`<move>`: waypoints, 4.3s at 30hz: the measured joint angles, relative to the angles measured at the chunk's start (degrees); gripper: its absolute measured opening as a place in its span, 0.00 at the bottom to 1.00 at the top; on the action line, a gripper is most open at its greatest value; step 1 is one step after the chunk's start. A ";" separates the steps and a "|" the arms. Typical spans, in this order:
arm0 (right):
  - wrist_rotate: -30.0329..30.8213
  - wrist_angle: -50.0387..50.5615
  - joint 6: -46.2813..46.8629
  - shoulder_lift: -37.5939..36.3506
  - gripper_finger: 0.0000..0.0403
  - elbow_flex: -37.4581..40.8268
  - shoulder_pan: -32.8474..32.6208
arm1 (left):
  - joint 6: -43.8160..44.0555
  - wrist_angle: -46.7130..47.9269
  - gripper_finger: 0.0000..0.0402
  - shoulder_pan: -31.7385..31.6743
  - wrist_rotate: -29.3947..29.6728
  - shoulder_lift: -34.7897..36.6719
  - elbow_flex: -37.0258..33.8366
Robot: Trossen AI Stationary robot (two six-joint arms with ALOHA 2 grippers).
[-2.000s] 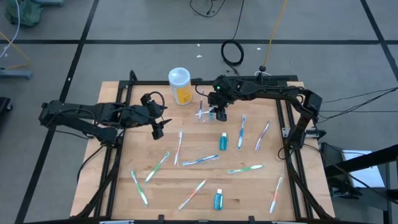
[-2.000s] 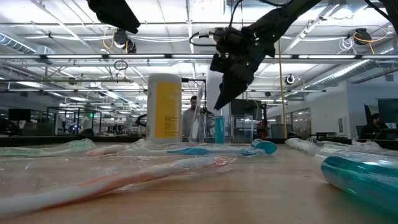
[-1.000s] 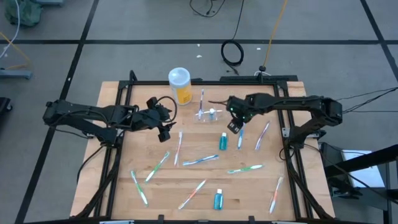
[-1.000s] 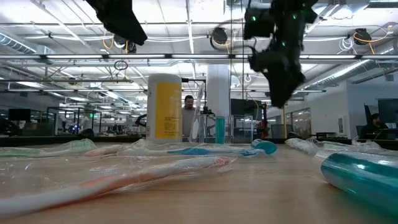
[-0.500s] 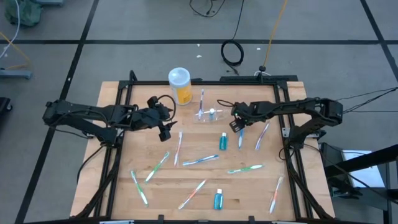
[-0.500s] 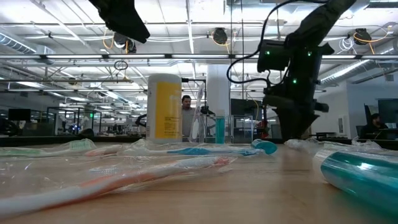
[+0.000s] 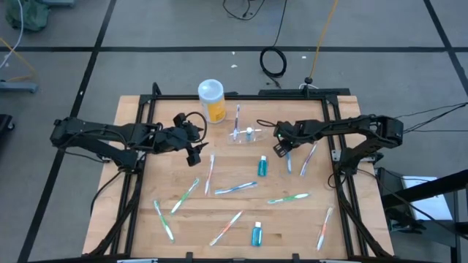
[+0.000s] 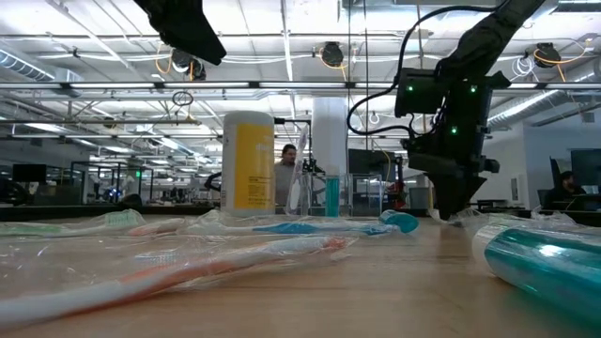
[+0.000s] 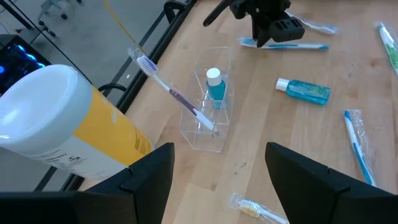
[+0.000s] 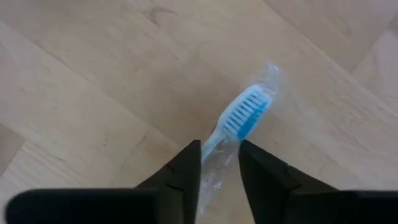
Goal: Pick & Place toothbrushing station
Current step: Put the top blue toothbrush into the transparent organizer, then put the top left green toothbrush into the transparent organizer
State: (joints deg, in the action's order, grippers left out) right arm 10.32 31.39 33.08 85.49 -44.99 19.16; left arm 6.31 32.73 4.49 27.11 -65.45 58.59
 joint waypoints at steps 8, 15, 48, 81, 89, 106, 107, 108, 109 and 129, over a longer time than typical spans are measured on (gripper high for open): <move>-0.09 -2.69 -8.49 -1.91 0.01 0.00 0.02 | -0.11 0.00 0.64 0.00 0.00 0.00 0.00; 0.38 -10.10 -13.00 -12.71 0.00 0.00 0.00 | -0.15 -0.06 0.64 -0.02 0.02 0.00 0.00; 10.67 -63.25 -41.45 -5.04 0.00 -0.13 0.35 | -1.29 -0.39 0.64 -0.02 1.51 0.00 0.02; 30.79 -54.06 -38.93 -4.44 0.00 -0.11 -5.83 | -1.22 -0.37 0.64 0.00 1.46 0.00 0.02; 32.01 -58.89 -30.34 -2.13 0.00 4.28 -6.57 | -1.20 -0.34 0.64 -0.01 1.44 0.02 0.04; 33.12 -83.42 -42.86 -1.18 0.00 16.98 -11.60 | -1.07 -0.35 0.64 0.04 1.44 0.02 0.04; 33.06 -84.11 -42.87 -1.20 0.01 16.98 -11.39 | -1.03 -0.35 0.64 0.04 1.44 0.02 0.04; 33.00 -84.27 -42.94 -1.20 0.02 16.98 -11.33 | -1.03 -0.35 0.64 0.04 1.45 0.02 0.04; 33.04 -84.20 -42.99 -1.20 0.03 16.98 -11.29 | -1.03 -0.35 0.64 0.04 1.44 0.02 0.04; 32.97 -84.18 -43.60 -1.29 0.41 16.98 -12.65 | -1.11 -0.39 0.64 0.04 1.46 0.02 0.04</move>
State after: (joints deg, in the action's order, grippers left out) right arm 43.29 -52.79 -10.52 84.20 -28.01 6.51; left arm 5.19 32.34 4.54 28.58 -65.43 58.63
